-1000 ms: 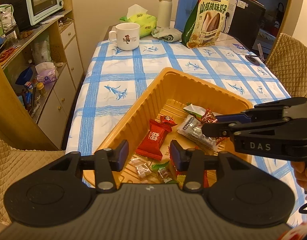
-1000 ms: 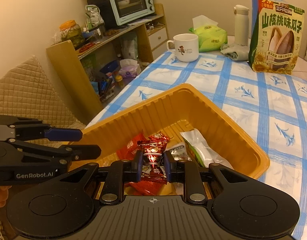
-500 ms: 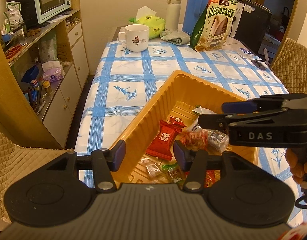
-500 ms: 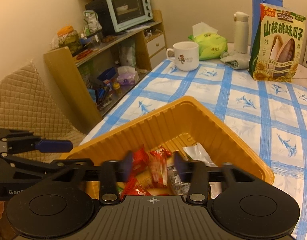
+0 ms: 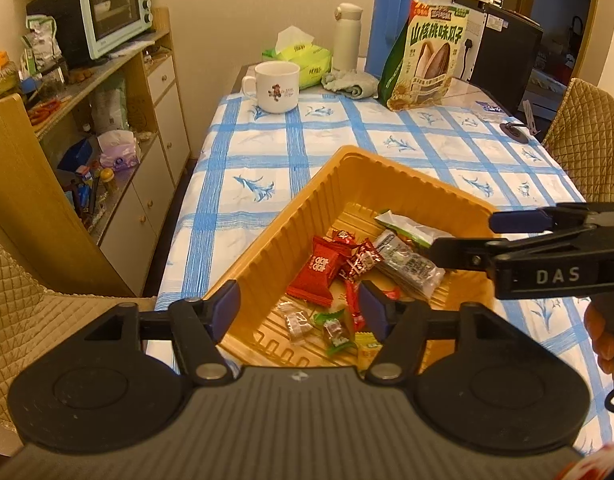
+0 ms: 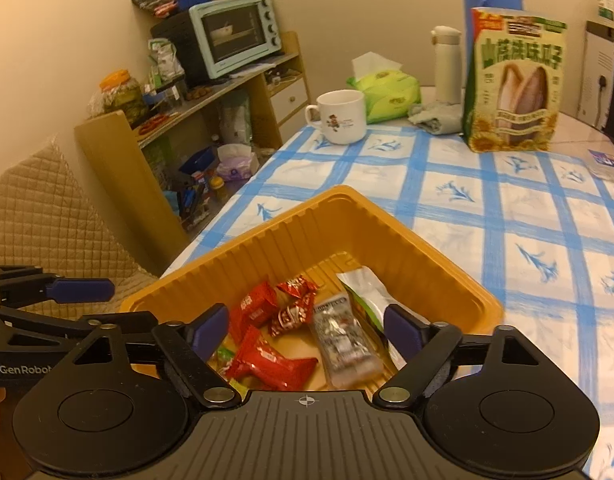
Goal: Organize snacks
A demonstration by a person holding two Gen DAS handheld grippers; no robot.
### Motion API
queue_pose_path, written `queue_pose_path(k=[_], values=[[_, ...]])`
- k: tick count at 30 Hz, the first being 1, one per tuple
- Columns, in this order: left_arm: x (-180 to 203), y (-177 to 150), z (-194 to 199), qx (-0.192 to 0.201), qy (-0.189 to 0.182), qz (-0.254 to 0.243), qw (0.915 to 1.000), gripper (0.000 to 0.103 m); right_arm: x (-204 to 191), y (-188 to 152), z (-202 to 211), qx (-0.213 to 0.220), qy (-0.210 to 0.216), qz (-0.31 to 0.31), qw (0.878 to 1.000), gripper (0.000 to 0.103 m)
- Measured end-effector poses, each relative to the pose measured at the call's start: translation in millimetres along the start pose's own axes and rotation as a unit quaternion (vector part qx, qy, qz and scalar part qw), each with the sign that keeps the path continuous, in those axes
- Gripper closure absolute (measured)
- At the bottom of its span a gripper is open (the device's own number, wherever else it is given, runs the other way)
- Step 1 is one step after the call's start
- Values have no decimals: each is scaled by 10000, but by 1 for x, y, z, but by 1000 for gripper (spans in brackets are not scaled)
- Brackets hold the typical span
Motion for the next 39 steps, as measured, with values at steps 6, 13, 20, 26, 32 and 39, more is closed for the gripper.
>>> queue_pose_path(k=[6,13,20,26,32,39], values=[[21,-4,34,135,53,-18,9999,31,5,-5,47,167,-75,-202,9996,9],[53,-23,81,195,56,1,9998,31,12,-23,110,245,-196,-252,9992,8],[92,-48,125,201,-24,-34,9998,31,16,-56,172,194,-239,-247,9992,8],[125,-74,157,149,-126,-56,9998,31,18,-86,222,186,-301,-265,9990,8],[151,-101,187,51,-171,-82,9998,31,21,-120,268,73,-400,-337,9986,8],[183,-126,218,26,-307,-128,9994,31,29,-151,317,77,-563,-429,9975,8]])
Point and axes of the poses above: each gripper's, at about its wrist camera, not at the fingertips, and z roughly against the way its jaws point, x to its right, y to its top, the point moved 8 cm from there along -z, roughly the way its jaws point, and after that the axes turned 9 degrees about x, right-handed, at the moved point
